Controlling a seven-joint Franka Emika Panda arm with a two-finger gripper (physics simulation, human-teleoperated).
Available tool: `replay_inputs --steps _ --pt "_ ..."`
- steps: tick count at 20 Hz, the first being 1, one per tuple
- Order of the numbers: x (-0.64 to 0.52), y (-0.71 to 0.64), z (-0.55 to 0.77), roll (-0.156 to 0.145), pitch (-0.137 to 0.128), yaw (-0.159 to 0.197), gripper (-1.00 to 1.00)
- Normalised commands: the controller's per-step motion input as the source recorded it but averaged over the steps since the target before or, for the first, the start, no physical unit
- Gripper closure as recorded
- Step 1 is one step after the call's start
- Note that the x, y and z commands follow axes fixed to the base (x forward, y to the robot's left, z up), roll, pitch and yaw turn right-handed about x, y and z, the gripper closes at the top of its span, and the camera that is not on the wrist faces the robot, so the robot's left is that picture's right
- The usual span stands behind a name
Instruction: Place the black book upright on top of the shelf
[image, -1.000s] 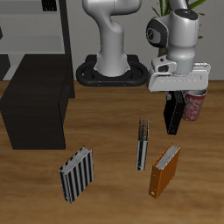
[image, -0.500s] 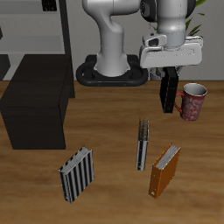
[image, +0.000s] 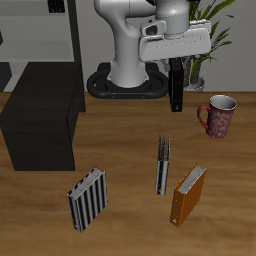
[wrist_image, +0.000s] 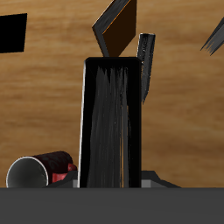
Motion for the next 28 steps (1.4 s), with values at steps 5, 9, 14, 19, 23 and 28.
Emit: replay_inputs --steps 5,9,14,19,23,28 --pt "-0.06 -0.46 0.32 -0.028 -0.042 -0.024 1.00" --pt "0.02 -0.80 0.25 0.013 0.030 -0.027 1.00" --pt "0.06 -0.71 0.17 -0.047 -0.031 -0.013 1.00" --pt "0.00 -0.68 0.14 -0.023 -0.018 -0.011 1.00" --pt "-0.02 -0.40 0.12 0.006 -0.008 -0.017 1.00" --pt "0.01 -0.73 0.13 0.036 0.016 -0.007 1.00"
